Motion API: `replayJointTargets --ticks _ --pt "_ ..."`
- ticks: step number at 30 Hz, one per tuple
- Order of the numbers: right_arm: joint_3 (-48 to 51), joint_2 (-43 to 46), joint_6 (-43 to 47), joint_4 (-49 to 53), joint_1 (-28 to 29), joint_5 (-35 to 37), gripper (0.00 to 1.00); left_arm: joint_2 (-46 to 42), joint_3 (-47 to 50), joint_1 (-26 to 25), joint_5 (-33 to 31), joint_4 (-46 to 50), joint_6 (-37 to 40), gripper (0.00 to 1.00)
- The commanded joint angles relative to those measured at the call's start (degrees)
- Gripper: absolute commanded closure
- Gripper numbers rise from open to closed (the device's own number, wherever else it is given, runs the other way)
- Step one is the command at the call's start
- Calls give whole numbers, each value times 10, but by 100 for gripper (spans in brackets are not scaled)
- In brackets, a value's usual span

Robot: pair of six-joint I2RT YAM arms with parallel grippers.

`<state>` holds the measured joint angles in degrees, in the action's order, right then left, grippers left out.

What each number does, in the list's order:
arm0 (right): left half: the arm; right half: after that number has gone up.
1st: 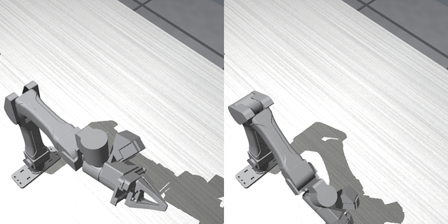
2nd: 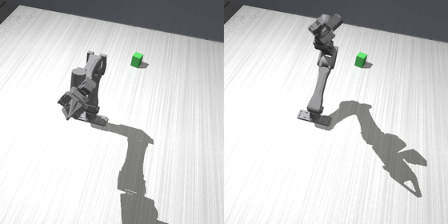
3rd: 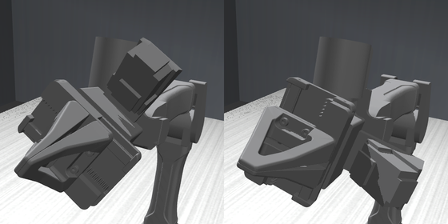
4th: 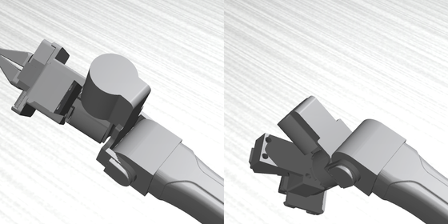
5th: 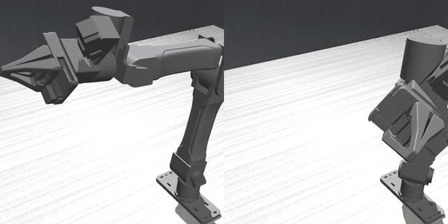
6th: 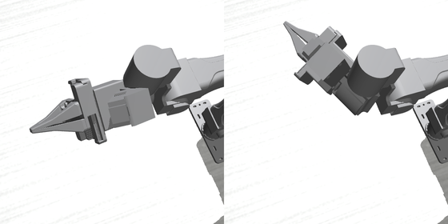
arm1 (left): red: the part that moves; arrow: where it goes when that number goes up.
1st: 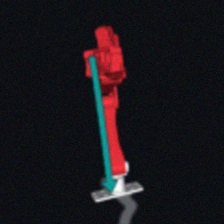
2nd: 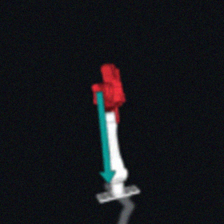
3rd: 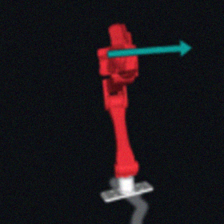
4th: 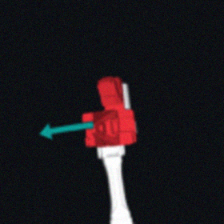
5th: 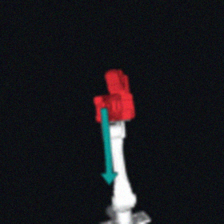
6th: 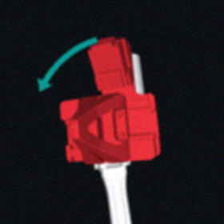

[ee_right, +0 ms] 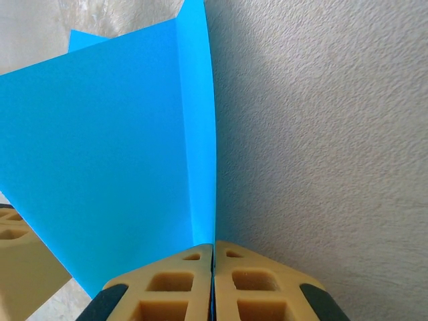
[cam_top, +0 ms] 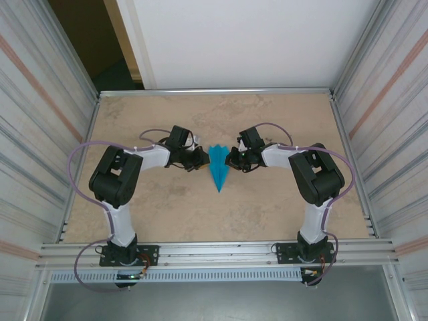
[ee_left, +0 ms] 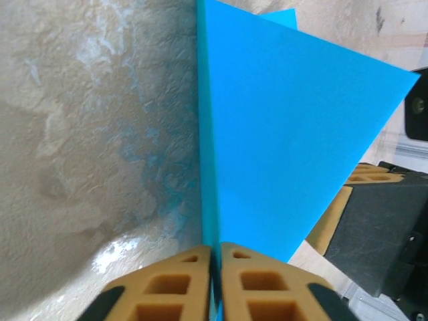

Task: Fold a paper plane with a square sheet of paper (pick it up from the middle)
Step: Turn over a paper plane at the center of the table.

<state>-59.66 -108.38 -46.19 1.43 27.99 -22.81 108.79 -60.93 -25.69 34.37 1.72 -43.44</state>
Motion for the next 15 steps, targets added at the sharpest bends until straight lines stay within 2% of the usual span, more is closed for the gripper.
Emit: replayJointTargets --ticks 1,9,15 --pt "6 17 2 -2 -5 -8 93 -6 -14 -1 -18 35 18 94" --pt "16 56 3 12 -10 22 94 -78 20 5 -86 54 24 98" --pt "17 45 3 14 -9 27 93 -86 53 13 -88 24 11 97"
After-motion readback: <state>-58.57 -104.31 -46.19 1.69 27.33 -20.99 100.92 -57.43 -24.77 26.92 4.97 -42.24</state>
